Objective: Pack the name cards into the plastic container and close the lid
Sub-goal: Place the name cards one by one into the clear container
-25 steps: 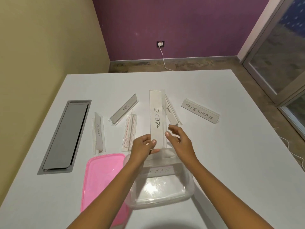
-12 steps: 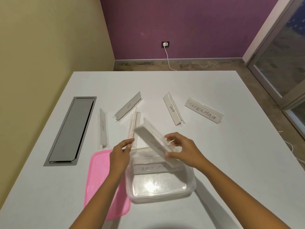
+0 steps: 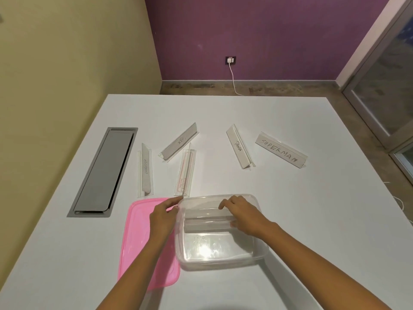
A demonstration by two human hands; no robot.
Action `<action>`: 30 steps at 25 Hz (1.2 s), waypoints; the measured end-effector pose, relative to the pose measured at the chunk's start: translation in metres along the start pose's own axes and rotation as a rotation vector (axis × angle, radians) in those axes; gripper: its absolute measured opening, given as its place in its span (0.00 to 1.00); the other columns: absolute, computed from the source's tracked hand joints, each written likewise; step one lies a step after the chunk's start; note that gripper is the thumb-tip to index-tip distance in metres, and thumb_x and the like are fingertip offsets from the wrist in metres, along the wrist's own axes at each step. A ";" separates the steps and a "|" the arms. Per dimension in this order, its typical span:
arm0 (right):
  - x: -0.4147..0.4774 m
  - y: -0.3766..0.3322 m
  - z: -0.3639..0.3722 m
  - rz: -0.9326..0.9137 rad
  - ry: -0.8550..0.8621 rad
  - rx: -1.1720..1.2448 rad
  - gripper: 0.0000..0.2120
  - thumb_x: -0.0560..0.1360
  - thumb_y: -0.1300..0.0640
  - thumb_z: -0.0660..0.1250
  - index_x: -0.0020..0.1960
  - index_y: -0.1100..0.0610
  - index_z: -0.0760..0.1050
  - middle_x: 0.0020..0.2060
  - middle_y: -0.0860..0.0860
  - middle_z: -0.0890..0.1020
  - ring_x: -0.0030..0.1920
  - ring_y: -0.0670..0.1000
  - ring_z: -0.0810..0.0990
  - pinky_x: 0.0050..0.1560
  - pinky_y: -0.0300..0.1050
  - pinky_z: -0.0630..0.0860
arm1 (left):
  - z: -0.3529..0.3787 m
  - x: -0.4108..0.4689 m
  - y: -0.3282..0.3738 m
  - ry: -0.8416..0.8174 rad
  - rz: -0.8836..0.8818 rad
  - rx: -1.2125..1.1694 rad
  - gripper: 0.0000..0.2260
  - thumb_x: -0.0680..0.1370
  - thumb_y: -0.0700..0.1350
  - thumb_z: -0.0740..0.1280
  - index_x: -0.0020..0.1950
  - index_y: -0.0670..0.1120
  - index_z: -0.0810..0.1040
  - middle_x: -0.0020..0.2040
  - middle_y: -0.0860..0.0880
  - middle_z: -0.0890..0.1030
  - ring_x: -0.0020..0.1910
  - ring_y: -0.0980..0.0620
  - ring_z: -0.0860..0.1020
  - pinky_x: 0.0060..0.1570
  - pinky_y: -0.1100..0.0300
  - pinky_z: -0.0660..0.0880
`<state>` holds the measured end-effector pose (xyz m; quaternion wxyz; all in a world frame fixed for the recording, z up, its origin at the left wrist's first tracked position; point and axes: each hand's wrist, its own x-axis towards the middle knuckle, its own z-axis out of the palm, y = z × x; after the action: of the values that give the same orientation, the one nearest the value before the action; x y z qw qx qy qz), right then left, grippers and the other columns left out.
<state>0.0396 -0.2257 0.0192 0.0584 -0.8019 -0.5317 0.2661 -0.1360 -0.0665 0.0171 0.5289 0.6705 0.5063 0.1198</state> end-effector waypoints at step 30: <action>-0.022 0.018 0.017 0.273 0.619 0.059 0.30 0.69 0.76 0.64 0.65 0.53 0.75 0.65 0.56 0.77 0.59 0.59 0.80 0.51 0.51 0.80 | -0.050 0.109 -0.003 0.298 -0.341 0.317 0.14 0.74 0.45 0.70 0.49 0.34 0.78 0.49 0.35 0.82 0.48 0.37 0.81 0.43 0.51 0.76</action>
<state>0.0395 -0.2559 0.0055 0.2041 -0.9065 -0.3684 0.0305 -0.1225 0.0504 -0.0057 0.3497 0.6249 0.6965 0.0456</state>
